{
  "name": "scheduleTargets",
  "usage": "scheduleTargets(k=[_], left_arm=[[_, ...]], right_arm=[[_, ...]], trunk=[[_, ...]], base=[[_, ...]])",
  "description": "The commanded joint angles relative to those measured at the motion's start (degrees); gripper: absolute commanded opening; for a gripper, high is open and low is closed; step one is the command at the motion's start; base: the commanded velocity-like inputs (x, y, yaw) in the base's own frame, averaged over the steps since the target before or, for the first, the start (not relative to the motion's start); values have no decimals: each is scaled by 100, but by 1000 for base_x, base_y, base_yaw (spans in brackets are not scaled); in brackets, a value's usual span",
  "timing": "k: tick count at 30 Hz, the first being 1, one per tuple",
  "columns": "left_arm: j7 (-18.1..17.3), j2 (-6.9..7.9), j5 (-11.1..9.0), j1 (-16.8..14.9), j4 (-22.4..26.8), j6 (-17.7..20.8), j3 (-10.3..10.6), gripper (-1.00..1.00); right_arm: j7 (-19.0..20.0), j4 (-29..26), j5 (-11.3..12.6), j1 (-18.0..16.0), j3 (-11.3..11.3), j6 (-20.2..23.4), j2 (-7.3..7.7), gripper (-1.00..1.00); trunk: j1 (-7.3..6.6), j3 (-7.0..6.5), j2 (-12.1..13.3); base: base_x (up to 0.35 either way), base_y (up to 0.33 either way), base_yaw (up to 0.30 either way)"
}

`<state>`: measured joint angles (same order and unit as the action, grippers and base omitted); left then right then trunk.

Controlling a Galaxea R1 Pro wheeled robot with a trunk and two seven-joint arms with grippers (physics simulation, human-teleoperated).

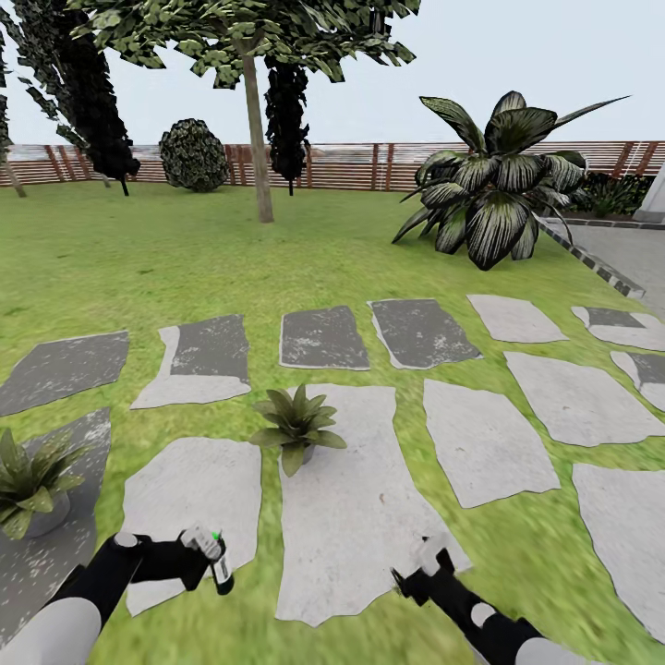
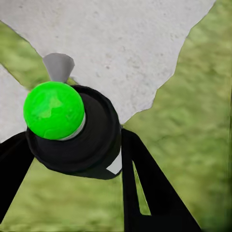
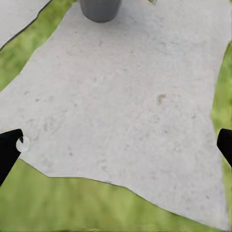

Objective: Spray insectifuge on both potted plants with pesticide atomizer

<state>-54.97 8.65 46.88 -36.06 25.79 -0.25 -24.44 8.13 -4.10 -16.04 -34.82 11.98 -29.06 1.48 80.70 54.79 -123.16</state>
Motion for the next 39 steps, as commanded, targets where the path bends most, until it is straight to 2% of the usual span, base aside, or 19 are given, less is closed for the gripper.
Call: scheduleTargets(k=[1,2,4,6,8,9,10,12,13,14,16,17,19,23,24,25,28,31,39], left_arm=[[-39,-9,41,-6,13,174,-51,-100],[-39,-11,41,-8,24,404,-49,-100],[-40,-20,40,-12,100,665,-49,-100],[-41,-32,42,-16,219,798,-43,-100],[-45,-53,49,-40,324,1069,-26,-100],[-47,-70,57,-60,353,1371,-11,-100],[-47,-81,62,-74,364,1586,-4,-100],[-48,-142,73,-97,387,1959,14,-100],[-47,-276,95,-179,452,2222,73,-100],[-43,-383,119,-300,505,2419,168,-100],[-46,-480,126,-525,542,2837,348,-100],[-48,-527,124,-781,557,3343,533,-100],[-48,-568,123,-1073,564,3890,734,-100],[-49,-586,145,-1452,567,4815,872,-100],[-49,-553,159,-1572,572,5345,974,-100],[-49,-542,175,-1619,574,5509,1060,-100],[-59,-543,287,-1706,569,5752,1512,-100],[-65,-639,374,-1727,534,5827,1963,-100],[-66,-701,390,-1720,472,5875,2033,-100]], right_arm=[[-204,101,62,65,-1,-225,44,100],[-460,179,160,212,-8,-451,87,100],[-787,229,370,401,-19,-628,124,100],[-955,248,671,495,-20,-679,199,100],[-1047,256,1202,575,-20,-703,302,100],[-1066,258,1565,599,-18,-709,400,100],[-1071,261,1787,610,-14,-711,480,100],[-1074,264,2090,660,-7,-713,626,100],[-1077,262,2226,780,-11,-714,740,100],[-1081,261,2281,845,-16,-714,806,100],[-1087,261,2322,887,-18,-715,860,100],[-1091,260,2339,904,-19,-715,890,100],[-1093,260,2347,917,-18,-715,919,100],[-1087,260,2364,995,-12,-715,900,100],[-1086,260,2366,1011,-12,-715,887,100],[-1086,260,2367,1015,-12,-715,881,100],[-1085,260,2368,1020,-11,-715,852,100],[-1082,260,2368,1021,-4,-715,832,100],[-1077,267,2365,1022,-3,-715,746,100]], trunk=[[-1,4,-2],[-1,4,-2],[-1,4,-2],[-1,4,-2],[-1,4,-2],[-1,4,-2],[-1,4,-2],[-1,4,-2],[-1,4,-2],[-1,4,-2],[-1,4,-2],[-1,4,-2],[-1,4,-2],[-1,4,-2],[-1,4,-2],[-1,4,-2],[-1,4,-2],[-1,4,-2],[-1,4,-2]], base=[[0,0,0],[0,0,0],[0,0,0],[0,0,0],[0,0,0],[0,0,0],[0,0,0],[0,0,0],[0,0,0],[0,0,0],[0,0,0],[0,0,0],[0,0,0],[0,0,0],[0,0,0],[0,0,0],[0,0,0],[91,0,0],[319,0,0]])
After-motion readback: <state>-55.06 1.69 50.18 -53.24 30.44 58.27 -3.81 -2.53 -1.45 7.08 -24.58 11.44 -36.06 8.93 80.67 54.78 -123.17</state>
